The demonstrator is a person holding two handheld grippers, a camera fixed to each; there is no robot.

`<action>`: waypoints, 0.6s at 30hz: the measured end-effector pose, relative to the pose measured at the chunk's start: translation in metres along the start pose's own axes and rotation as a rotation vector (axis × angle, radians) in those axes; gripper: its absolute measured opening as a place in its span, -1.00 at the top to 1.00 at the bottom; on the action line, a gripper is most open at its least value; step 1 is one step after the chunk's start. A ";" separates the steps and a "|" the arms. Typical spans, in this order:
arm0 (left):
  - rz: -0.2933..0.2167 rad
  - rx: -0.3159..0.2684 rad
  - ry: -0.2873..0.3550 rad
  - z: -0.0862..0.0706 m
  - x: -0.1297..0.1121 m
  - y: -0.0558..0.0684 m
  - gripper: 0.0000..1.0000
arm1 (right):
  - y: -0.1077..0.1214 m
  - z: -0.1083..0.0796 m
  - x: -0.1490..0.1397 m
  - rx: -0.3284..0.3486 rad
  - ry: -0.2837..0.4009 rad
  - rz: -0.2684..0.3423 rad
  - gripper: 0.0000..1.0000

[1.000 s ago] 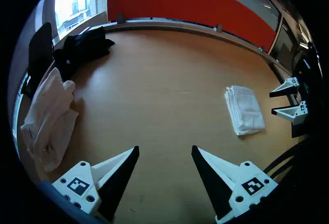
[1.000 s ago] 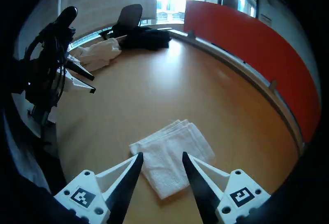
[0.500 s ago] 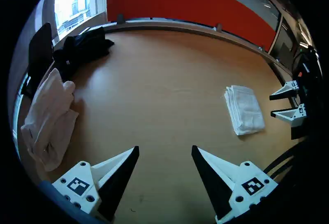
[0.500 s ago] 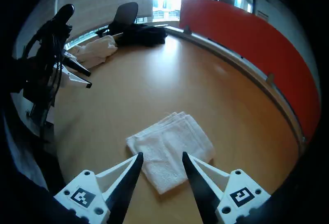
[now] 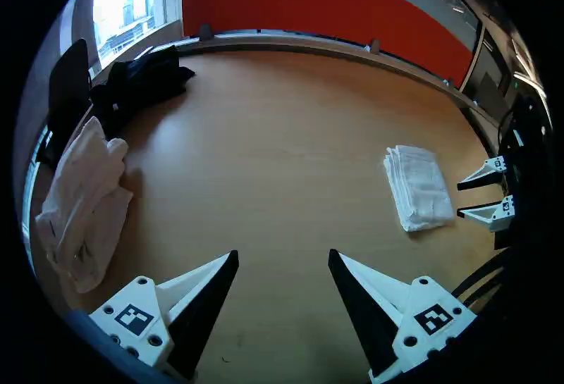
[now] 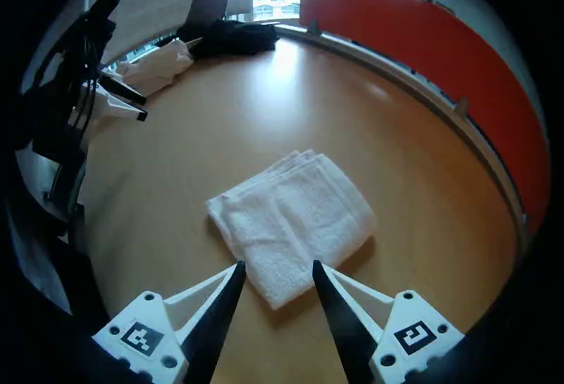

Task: Fold towel

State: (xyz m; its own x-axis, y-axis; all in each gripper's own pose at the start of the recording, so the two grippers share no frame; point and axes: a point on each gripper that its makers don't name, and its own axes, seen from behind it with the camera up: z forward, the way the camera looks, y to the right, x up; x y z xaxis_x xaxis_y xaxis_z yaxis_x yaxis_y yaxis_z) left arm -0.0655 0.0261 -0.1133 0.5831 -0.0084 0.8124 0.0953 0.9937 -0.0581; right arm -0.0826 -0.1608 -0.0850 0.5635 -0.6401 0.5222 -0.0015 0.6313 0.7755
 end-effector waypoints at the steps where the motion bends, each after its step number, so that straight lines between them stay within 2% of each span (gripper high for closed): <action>1: 0.000 0.000 0.000 0.000 0.000 0.000 -0.89 | 0.000 0.001 -0.004 0.000 -0.006 0.002 -0.47; 9: 0.003 0.000 -0.003 0.001 0.000 0.001 -0.89 | 0.002 0.004 -0.029 -0.001 -0.050 0.011 -0.44; 18: 0.002 -0.003 -0.004 0.003 0.000 0.003 -0.89 | 0.003 0.006 -0.047 0.000 -0.089 0.014 -0.31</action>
State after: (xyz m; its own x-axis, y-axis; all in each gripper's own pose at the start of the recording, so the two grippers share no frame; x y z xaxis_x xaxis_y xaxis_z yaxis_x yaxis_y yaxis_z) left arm -0.0673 0.0295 -0.1120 0.5802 -0.0057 0.8144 0.0963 0.9934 -0.0617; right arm -0.1140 -0.1309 -0.1049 0.4882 -0.6676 0.5621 -0.0088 0.6403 0.7681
